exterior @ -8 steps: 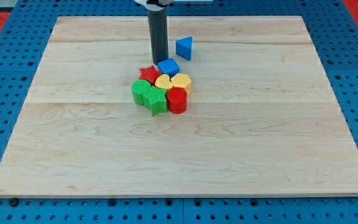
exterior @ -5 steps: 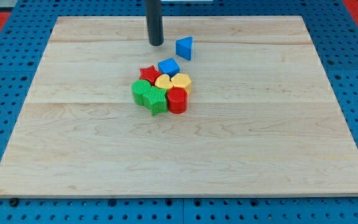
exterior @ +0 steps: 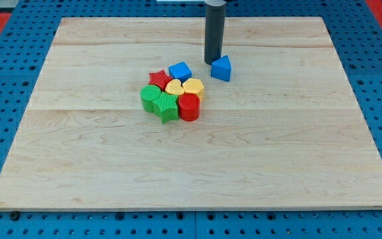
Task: Slide the blue triangle towards the yellow hexagon
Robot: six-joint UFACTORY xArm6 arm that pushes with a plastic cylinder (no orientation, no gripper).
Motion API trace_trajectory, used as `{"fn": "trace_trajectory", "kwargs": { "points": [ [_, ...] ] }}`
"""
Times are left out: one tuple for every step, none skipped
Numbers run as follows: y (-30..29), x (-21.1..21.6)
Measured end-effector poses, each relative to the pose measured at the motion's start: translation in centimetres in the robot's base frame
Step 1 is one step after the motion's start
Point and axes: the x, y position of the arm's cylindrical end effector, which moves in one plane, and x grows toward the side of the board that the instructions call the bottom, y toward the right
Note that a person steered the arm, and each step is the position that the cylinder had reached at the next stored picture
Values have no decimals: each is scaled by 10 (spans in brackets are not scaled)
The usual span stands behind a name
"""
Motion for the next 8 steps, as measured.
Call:
{"fn": "trace_trajectory", "kwargs": {
  "points": [
    [-2,13],
    [-1,43],
    [-1,64],
    [11,87],
    [37,97],
    [48,98],
    [54,101],
    [55,101]
  ]
}}
